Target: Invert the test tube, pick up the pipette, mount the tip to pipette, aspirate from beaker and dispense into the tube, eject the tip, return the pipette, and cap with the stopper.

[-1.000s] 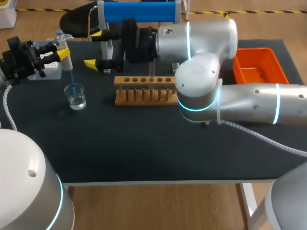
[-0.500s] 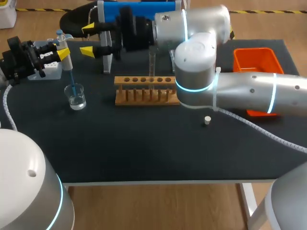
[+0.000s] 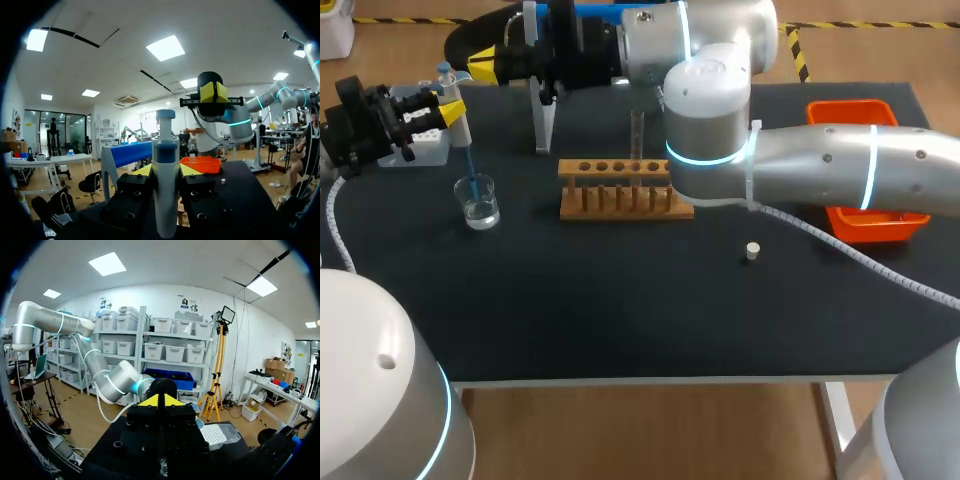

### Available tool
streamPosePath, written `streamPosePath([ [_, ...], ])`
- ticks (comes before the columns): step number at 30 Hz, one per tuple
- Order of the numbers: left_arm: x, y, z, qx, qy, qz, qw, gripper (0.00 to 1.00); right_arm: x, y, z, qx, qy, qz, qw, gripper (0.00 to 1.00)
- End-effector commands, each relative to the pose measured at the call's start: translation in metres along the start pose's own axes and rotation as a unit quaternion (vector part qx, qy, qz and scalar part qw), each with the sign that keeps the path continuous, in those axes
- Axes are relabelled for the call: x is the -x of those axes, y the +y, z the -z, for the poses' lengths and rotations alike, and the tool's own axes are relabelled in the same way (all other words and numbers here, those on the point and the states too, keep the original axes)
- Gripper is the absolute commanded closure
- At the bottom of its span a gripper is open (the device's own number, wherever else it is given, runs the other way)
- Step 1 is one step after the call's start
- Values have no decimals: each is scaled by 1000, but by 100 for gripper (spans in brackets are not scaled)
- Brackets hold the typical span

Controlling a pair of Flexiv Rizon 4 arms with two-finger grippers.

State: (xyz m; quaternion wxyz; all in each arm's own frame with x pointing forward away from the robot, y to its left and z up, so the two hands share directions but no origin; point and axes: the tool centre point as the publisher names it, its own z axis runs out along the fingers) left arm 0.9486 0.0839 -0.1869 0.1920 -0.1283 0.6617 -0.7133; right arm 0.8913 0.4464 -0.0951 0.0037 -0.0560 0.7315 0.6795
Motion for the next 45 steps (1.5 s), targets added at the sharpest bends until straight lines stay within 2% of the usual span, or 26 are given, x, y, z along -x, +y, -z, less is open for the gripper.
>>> streamPosePath([
  [1, 1, 0, 1, 0, 3, 0, 1000, 100, 10, -1, -13, 8, 9, -1, 1000, 100],
  [14, 1, 0, 1, 0, 3, 0, 1000, 100, 22, -3, -38, 27, 35, -13, 999, 100],
  [30, 1, 0, 1, 0, 3, 0, 1000, 100, 39, -2, -56, 42, 33, -24, 998, 100],
  [45, 1, 0, 1, 0, 3, 0, 1000, 100, 53, -13, -63, 40, 25, -37, 998, 100],
])
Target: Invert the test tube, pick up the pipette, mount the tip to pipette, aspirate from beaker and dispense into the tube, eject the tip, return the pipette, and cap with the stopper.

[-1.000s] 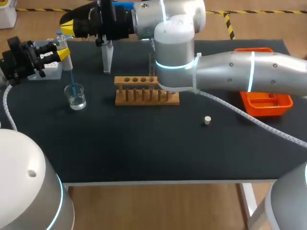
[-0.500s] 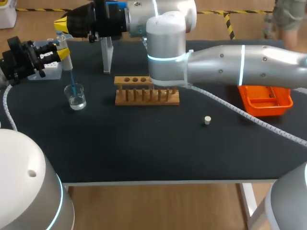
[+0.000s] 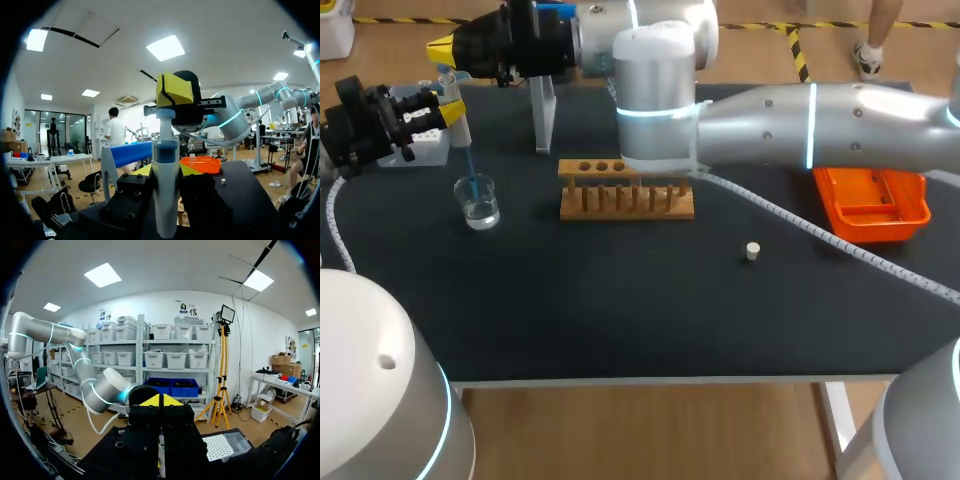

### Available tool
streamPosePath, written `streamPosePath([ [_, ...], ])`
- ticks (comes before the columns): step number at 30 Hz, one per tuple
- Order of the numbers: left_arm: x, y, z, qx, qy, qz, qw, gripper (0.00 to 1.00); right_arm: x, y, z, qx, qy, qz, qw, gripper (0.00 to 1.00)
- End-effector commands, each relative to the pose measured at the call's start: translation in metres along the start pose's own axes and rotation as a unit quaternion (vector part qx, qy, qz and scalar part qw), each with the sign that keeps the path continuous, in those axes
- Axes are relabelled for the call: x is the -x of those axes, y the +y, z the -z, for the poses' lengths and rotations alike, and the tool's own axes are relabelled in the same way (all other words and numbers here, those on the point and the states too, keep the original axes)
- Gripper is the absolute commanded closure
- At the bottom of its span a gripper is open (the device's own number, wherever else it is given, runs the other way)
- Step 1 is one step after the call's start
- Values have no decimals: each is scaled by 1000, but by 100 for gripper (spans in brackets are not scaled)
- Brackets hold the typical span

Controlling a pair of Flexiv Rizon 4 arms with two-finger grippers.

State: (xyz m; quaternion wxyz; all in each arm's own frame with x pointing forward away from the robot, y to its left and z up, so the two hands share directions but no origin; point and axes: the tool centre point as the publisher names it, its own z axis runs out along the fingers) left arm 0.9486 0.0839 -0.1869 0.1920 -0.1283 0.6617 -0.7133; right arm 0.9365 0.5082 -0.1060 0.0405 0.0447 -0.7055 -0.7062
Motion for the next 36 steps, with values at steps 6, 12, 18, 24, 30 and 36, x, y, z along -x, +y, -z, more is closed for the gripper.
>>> streamPosePath([
  [6, 1, 0, 1, 0, 3, 0, 1000, 100, 9, -6, -6, -1, -1, -4, 1000, 100],
  [12, 1, 0, 1, 0, 3, 0, 1000, 100, 11, -9, -9, -2, -2, -9, 1000, 100],
  [18, 1, 0, 1, 0, 3, 0, 1000, 100, 11, -12, -10, -2, -2, -15, 1000, 100],
  [24, 1, 0, 1, 0, 3, 0, 1000, 100, 11, -14, -9, -4, -3, -19, 1000, 100],
  [30, 1, 0, 1, 0, 3, 0, 1000, 100, 10, -19, -10, -9, -3, -24, 1000, 100],
  [36, 1, 0, 1, 0, 3, 0, 1000, 100, 9, -25, -9, -11, -4, -29, 1000, 100],
])
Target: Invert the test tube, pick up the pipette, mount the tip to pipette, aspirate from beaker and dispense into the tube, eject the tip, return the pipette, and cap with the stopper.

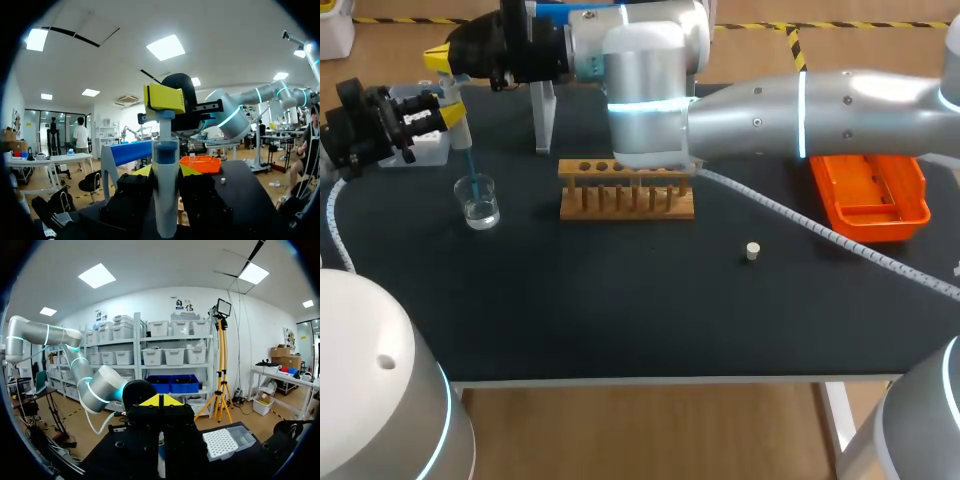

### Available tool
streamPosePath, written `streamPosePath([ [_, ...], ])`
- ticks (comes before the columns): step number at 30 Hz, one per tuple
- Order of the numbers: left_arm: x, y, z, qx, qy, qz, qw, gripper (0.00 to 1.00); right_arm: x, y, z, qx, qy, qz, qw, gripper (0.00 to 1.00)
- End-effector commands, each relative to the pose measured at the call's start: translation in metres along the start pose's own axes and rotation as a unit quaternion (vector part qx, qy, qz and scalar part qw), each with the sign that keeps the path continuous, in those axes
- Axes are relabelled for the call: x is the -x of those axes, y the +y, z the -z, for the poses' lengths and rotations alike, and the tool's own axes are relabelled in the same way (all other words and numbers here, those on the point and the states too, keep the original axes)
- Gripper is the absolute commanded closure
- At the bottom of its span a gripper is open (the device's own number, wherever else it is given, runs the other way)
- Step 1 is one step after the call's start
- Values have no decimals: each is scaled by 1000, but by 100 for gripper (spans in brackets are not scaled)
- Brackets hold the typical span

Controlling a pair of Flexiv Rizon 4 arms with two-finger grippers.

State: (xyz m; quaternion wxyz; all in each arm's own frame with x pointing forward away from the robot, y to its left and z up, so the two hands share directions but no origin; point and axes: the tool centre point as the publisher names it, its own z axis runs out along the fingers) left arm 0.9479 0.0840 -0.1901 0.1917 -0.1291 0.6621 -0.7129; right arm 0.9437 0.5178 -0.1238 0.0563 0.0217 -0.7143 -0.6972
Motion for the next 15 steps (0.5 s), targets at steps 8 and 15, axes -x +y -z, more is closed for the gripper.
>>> streamPosePath([
  [8, 2, -3, 0, -1, 3, -1, 1000, 100, 0, -16, -2, -5, 2, -8, 1000, 100],
  [15, 2, -3, 0, -1, 3, -1, 1000, 100, -1, -25, -2, -9, 3, -16, 1000, 100],
])
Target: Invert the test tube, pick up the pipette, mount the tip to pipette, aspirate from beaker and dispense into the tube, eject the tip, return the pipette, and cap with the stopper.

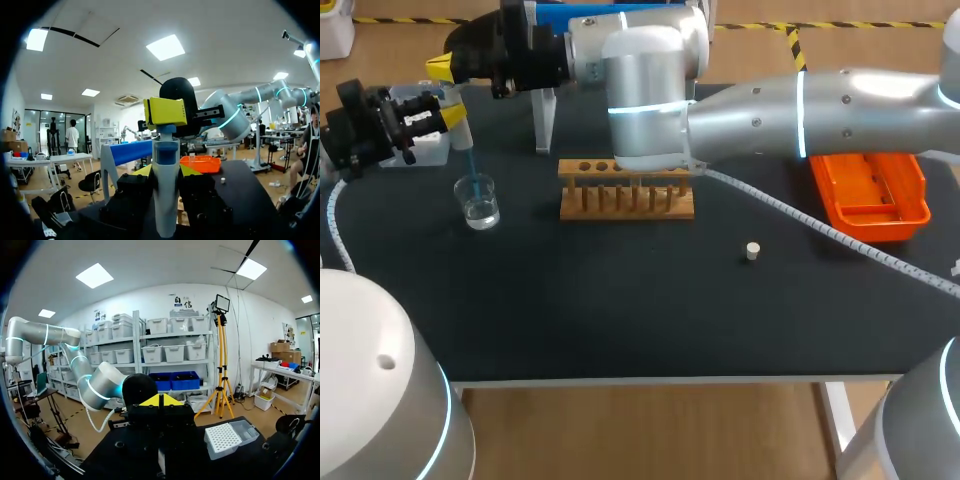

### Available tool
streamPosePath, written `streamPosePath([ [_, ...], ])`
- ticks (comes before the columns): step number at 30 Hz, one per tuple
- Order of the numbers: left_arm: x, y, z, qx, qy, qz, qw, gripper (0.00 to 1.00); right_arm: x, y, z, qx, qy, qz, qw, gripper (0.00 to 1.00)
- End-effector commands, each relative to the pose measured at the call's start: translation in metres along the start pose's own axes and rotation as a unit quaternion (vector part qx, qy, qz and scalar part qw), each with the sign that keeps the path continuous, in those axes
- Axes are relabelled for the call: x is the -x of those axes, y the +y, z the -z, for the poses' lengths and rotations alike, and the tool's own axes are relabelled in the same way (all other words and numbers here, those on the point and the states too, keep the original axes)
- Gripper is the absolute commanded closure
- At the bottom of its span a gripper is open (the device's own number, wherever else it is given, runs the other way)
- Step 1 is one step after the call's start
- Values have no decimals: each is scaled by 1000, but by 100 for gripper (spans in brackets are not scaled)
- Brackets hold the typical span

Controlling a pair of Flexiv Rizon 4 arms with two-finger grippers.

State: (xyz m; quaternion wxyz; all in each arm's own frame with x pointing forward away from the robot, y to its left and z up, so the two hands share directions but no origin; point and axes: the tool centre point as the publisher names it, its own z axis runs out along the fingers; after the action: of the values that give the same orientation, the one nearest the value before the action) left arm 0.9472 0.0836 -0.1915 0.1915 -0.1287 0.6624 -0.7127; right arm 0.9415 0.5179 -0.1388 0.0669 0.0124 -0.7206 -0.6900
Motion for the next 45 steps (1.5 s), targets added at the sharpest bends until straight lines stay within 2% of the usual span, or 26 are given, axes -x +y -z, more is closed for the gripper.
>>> streamPosePath([
  [1, 3, -4, 0, -1, 3, 0, 1000, 100, 1, -11, -1, 0, 2, -2, 1000, 100],
  [10, 3, -4, 0, -1, 3, 0, 1000, 100, 1, -13, 0, -4, 0, -8, 1000, 100],
  [23, 3, -4, 0, -1, 3, 0, 1000, 100, -6, 37, 15, 19, -6, 33, 999, 100],
  [24, 3, -4, 0, -1, 3, 0, 1000, 100, -8, 40, 17, 20, -6, 36, 999, 97],
  [25, 3, -4, 0, -1, 3, 0, 1000, 100, -9, 43, 20, 20, -7, 38, 999, 75],
  [26, 3, -4, 0, -1, 3, 0, 1000, 100, -11, 46, 23, 21, -8, 41, 999, 44],
  [27, 3, -4, 0, -1, 3, 0, 1000, 100, -12, 48, 25, 21, -8, 43, 999, 5],
  [28, 3, -4, 0, -1, 3, 0, 1000, 100, -14, 50, 29, 21, -9, 46, 999, 0],
  [36, 3, -4, 0, -1, 3, 0, 1000, 100, -27, 58, 69, 16, -16, 63, 998, 0],
  [45, 3, -4, 0, -1, 3, 0, 1000, 100, -25, 45, 126, -21, -34, 70, 997, 0],
])
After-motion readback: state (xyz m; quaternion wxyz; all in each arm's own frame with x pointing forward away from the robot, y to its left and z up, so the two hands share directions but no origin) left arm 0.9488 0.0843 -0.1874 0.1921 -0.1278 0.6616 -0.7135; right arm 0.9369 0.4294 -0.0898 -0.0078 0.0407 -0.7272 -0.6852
